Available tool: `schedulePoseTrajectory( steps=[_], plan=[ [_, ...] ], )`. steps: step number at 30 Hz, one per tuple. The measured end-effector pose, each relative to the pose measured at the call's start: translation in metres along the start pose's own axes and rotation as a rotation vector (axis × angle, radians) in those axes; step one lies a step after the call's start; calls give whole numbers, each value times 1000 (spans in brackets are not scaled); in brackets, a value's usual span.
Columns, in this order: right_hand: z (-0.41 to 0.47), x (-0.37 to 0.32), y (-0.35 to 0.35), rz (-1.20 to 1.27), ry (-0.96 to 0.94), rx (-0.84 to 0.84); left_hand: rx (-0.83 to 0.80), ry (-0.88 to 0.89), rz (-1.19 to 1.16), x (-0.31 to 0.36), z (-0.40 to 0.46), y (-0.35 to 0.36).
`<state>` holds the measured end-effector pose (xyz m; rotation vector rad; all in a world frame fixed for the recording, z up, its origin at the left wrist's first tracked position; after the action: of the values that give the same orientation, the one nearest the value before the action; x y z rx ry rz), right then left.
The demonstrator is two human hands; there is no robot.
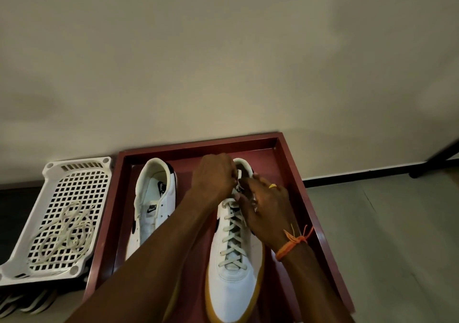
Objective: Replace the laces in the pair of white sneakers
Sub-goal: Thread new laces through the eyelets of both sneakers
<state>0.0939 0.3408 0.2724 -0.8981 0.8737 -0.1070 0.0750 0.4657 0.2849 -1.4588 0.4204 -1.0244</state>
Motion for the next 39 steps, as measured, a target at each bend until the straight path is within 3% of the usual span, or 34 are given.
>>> schedulePoseTrajectory(
  steps=[2, 4, 8, 11, 16, 22, 25, 32, 35, 39],
  plan=[
    [-2, 2, 3, 36, 39, -37, 13, 167, 112, 18, -3, 2],
    [-2, 7, 3, 51, 68, -53, 48, 218, 83, 23, -1, 2],
    [1, 11, -8, 4, 77, 64, 118, -77, -261, -13, 4, -15],
    [2, 3, -18, 54, 29, 194, 188, -210, -386, -27, -16, -34],
    [3, 32, -39, 331, 361, 319, 279, -326, -581, -35, -69, -44],
    [-4, 28, -15, 602, 496, -66, 142, -397, -590, -37, -104, 0],
    [-3, 29, -10, 688, 541, 1, 168, -420, -616, -36, -109, 5],
    [0, 39, -34, 328, 387, 308, 262, -435, -676, -34, -117, 5],
    [-3, 41, -33, 196, 379, 274, 333, -435, -669, -33, -121, 8],
    [-12, 53, -12, 99, 443, 96, 354, -453, -718, -25, -113, 11]
  ],
)
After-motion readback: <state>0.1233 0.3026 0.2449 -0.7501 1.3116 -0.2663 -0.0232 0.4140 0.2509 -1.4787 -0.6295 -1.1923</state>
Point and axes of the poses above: each hand's wrist, its own z-axis towards the middle knuckle, its own y-axis out of the palm, x = y × z, the point moved 10 cm from there along z, towards the middle knuckle, and after that the axes turned 13 degrees about x, right-handed, at the moved point
